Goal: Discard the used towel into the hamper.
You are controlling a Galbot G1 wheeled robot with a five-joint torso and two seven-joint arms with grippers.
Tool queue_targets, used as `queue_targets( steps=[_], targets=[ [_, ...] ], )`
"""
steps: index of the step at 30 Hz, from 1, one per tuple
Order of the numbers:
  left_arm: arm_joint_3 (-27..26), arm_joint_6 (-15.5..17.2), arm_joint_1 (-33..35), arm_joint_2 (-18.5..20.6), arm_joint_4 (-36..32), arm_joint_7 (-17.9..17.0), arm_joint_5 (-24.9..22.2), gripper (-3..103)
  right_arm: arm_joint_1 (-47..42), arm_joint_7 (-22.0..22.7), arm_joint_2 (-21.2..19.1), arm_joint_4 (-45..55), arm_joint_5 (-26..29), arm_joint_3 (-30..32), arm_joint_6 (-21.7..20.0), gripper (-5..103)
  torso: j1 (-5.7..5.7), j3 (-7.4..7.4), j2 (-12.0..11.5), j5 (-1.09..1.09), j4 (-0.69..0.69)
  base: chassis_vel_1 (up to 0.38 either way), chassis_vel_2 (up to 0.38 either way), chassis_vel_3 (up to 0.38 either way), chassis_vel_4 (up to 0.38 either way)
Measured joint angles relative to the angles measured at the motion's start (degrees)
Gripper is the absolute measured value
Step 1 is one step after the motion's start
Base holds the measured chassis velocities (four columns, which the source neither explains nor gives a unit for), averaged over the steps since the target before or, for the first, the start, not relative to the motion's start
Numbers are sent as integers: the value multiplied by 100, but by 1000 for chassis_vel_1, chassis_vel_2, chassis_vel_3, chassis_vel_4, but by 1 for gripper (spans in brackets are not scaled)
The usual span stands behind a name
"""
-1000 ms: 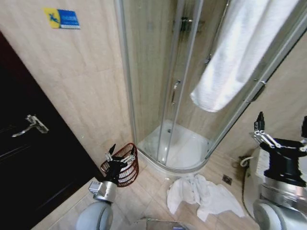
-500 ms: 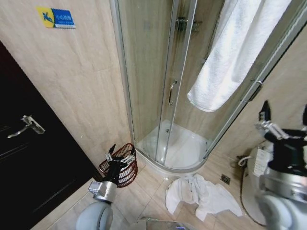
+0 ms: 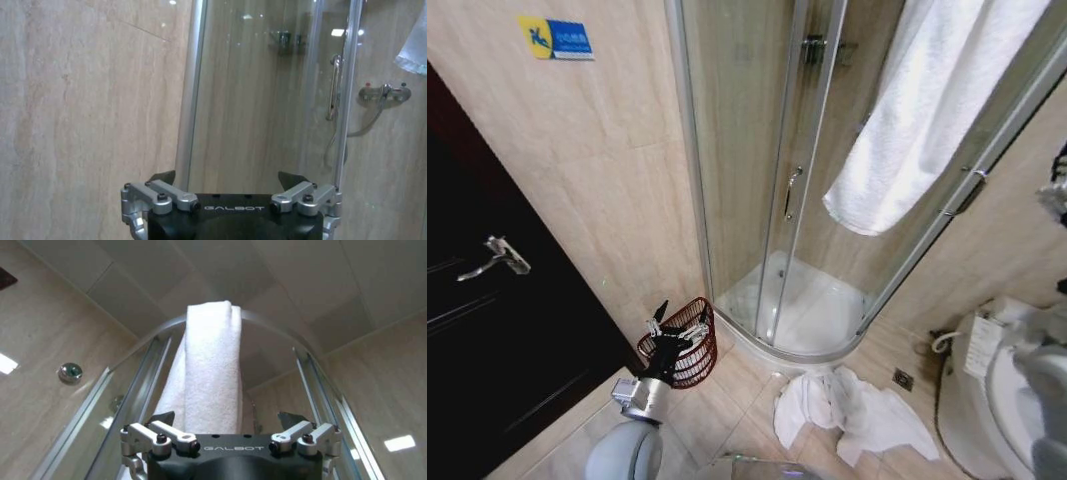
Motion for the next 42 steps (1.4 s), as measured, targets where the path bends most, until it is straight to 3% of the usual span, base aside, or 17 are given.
queue_targets(
  steps=[3,9,14,19,27,30,32,37,39,42],
  targets=[
    [-1,0,0,0,0,0,0,100,703,16,-454,-557,11,-171,-232,100,0,0,0,1,1,0,0,0,0],
    [0,0,0,0,0,0,0,100,1388,-21,-827,-1057,22,-382,-655,100,0,0,0,-1,1,0,0,0,0],
    [0,0,0,0,0,0,0,100,1515,-102,-680,-986,12,-670,-774,100,0,-1,0,0,0,0,0,0,0],
    [0,0,1,0,0,0,0,100,1428,-352,-529,-841,51,-903,-630,100,-2,-1,2,0,0,-27,27,21,-22],
    [0,0,0,-1,0,0,0,100,1890,-484,-683,-879,403,-1251,-395,100,1,0,1,1,2,-139,146,127,-139],
    [0,0,-2,0,0,0,0,100,1998,-217,-774,-580,682,-1311,-599,100,7,2,-2,-6,4,-157,164,137,-118],
    [0,0,-2,-1,0,0,0,100,1986,29,-846,-235,812,-1311,-858,100,6,1,-4,3,3,-117,107,92,-9],
    [1,0,-2,0,0,0,0,100,1995,263,-953,-15,821,-1277,-1052,100,0,-3,-11,-1,-1,-39,39,-28,4],
    [0,0,0,0,0,0,0,100,2211,577,-1129,-25,783,-1285,-1228,100,-9,-7,-11,-1,2,61,-7,-55,36],
    [0,0,1,0,0,0,0,100,2374,669,-1260,-148,703,-1313,-1466,100,-10,-7,-12,-1,3,76,-29,-22,59]
  ],
)
